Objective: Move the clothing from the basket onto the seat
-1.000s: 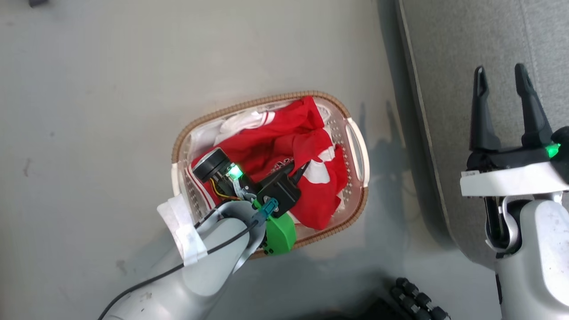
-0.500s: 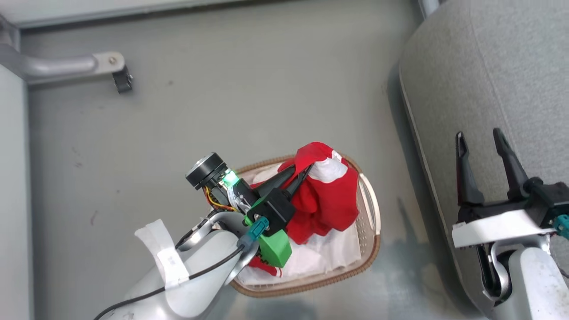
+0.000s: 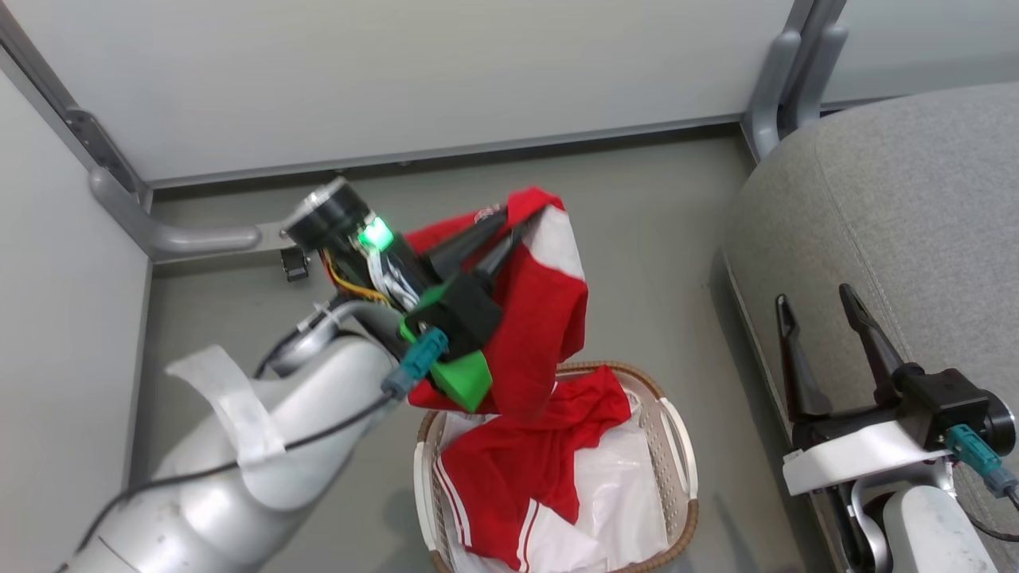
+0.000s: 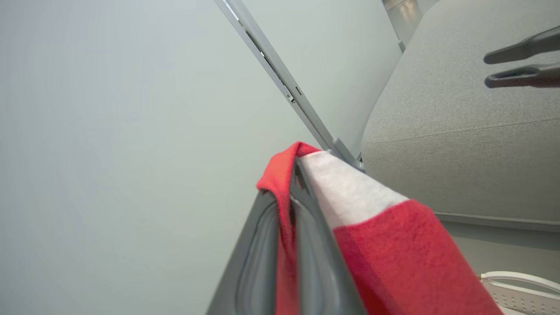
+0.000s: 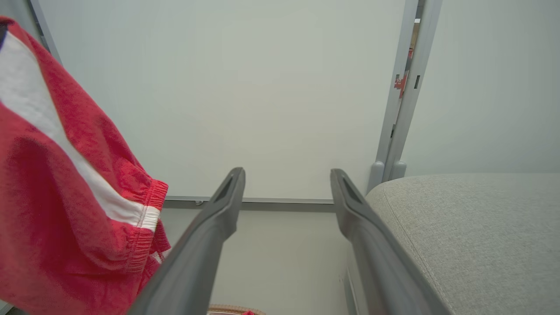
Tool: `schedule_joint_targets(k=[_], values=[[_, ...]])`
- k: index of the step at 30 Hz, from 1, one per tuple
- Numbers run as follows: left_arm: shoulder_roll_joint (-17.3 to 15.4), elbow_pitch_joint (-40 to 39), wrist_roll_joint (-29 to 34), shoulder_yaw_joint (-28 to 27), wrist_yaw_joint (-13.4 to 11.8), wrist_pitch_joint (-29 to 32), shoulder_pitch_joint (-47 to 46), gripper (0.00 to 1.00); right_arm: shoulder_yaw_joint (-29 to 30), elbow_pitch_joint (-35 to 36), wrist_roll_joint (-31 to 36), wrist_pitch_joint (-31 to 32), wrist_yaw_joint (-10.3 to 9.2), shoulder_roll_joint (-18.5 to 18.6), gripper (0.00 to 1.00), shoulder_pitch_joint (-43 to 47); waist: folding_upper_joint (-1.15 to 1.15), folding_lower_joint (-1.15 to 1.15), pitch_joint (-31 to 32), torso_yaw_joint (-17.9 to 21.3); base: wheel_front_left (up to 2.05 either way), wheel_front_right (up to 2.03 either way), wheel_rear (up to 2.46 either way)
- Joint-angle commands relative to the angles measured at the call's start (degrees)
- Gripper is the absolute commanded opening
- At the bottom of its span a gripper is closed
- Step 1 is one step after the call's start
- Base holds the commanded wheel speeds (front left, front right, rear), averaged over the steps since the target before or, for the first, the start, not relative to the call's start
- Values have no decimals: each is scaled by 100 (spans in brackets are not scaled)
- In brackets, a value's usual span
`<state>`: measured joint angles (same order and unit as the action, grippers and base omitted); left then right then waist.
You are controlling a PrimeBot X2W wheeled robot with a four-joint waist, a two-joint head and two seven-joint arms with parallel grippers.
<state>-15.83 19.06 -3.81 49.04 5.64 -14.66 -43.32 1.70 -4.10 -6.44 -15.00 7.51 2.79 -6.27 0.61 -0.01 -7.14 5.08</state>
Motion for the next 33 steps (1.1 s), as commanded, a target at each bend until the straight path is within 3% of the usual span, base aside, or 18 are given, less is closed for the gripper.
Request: schedule_joint_targets(k=[1,12,20,33], values=[[-95,-87,1,-57,25,43,-210,0,-50,-3,63,-28,-4,20,100,102,-61,1,206,-60,0,0,0],[-337,-613,-180,-465,71,323,-1160,0,-596,50,56,-28,-4,19,100,-55,-61,1,197,-33,0,0,0],[-405,-721,-265,-539,90,459,-1476,0,-1452,99,116,-28,-4,18,100,-329,-61,1,158,-28,0,0,0],[-184,-896,-312,-329,111,695,-1740,0,-2724,-390,423,-28,-5,22,100,-1155,-61,1,108,-257,0,0,0]])
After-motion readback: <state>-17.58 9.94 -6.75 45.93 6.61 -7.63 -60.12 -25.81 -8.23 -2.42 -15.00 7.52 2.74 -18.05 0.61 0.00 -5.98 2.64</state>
